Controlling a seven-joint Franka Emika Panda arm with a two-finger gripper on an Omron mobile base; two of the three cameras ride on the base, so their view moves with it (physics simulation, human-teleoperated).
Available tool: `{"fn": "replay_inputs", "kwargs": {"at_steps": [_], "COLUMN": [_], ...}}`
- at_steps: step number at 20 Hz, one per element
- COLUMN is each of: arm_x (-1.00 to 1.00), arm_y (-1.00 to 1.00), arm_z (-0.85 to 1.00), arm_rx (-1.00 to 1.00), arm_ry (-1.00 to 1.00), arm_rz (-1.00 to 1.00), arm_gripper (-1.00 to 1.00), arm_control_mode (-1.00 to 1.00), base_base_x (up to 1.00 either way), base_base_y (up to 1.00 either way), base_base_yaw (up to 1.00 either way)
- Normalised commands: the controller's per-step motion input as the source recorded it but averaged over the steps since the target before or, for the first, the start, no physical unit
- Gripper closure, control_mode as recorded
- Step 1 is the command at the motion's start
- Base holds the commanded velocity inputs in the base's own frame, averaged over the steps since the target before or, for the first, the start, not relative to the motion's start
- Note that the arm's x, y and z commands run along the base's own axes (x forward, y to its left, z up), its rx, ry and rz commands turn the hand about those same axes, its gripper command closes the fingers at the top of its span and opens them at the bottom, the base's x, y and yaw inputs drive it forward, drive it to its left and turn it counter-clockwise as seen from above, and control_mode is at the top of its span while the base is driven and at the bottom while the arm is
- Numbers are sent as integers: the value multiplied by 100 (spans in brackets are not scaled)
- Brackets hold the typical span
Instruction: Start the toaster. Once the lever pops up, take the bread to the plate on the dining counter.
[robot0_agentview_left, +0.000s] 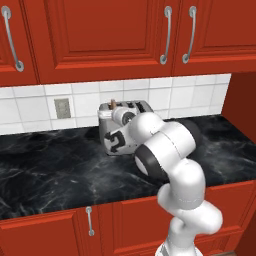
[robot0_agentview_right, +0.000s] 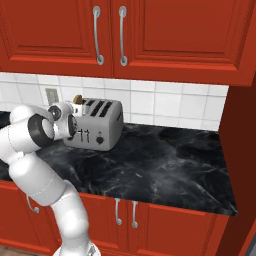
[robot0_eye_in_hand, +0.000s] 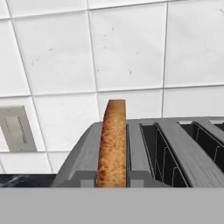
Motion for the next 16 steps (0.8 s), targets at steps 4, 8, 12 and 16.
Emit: {"fn": "replay_inputs", "kwargs": {"at_steps": [4,8,12,16], "arm_x": [-1,-12,-29,-45], "arm_y": [2,0,0,0], "arm_z": [82,75,69,54], "arm_rx": [0,0,0,0], "arm_ry": [8,8,3,2], "arm_rz": [3,3,4,7], "arm_gripper": [100,100,100,100], "arm_control_mode": [-100,-100,-100,-100], "base_base_x": [0,0,0,0], "base_base_y": [0,0,0,0], "base_base_yaw": [0,0,0,0]}}
